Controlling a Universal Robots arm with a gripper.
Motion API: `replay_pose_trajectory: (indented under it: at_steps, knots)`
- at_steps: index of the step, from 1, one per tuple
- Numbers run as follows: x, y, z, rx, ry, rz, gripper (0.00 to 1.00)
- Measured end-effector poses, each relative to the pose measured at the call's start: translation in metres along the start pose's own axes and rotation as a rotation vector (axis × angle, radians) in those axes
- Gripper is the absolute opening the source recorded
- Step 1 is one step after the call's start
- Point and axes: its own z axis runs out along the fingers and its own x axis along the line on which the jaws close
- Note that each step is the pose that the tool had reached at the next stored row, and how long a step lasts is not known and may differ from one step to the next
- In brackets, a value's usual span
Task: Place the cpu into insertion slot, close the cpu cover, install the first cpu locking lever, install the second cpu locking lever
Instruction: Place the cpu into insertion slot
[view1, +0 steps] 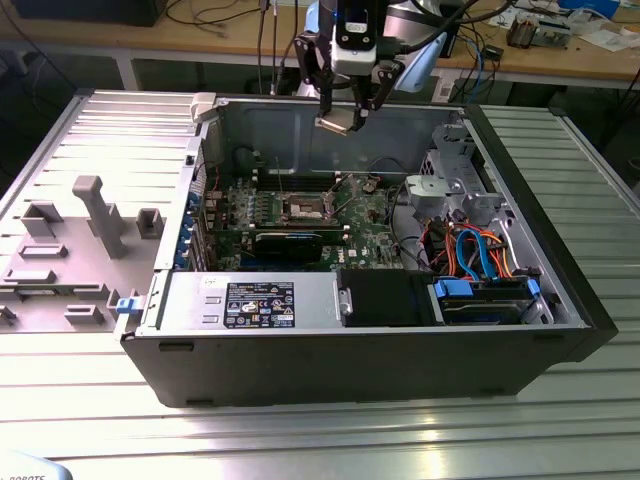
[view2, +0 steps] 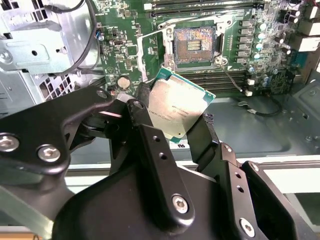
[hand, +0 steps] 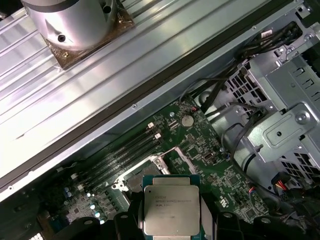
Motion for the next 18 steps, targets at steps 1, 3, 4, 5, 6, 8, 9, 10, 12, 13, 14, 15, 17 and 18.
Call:
replay_pose_trajectory:
  at_steps: [1, 3, 4, 5, 6, 8, 9, 10, 12, 13, 14, 15, 17, 18]
  knots:
    - [0.0, 0.0, 0.0, -0.0002, -0.001, 0.012, 0.54]
    - [0.0, 0.0, 0.0, -0.0004, -0.0019, 0.022, 0.54]
    - [0.0, 0.0, 0.0, -0.0006, -0.0026, 0.03, 0.54]
    - [0.0, 0.0, 0.0, -0.0007, -0.0031, 0.037, 0.54]
    - [0.0, 0.0, 0.0, -0.0007, -0.0035, 0.041, 0.54]
    - [0.0, 0.0, 0.0001, -0.001, -0.0042, 0.05, 0.54]
    - [0.0, 0.0, 0.0001, -0.0011, -0.0045, 0.053, 0.54]
    - [0.0, 0.0, 0.0001, -0.0011, -0.0048, 0.056, 0.54]
    - [0.0, 0.0, 0.0001, -0.0011, -0.0051, 0.061, 0.54]
    - [0.0, 0.0, 0.0002, -0.0012, -0.0053, 0.063, 0.54]
    - [0.0, 0.0, 0.0002, -0.0012, -0.0056, 0.066, 0.54]
    - [0.0, 0.0, 0.0002, -0.0013, -0.0059, 0.069, 0.54]
    - [0.0, 0.0, 0.0002, -0.0014, -0.0063, 0.075, 0.54]
    - [0.0, 0.0, 0.0002, -0.0015, -0.0065, 0.077, 0.54]
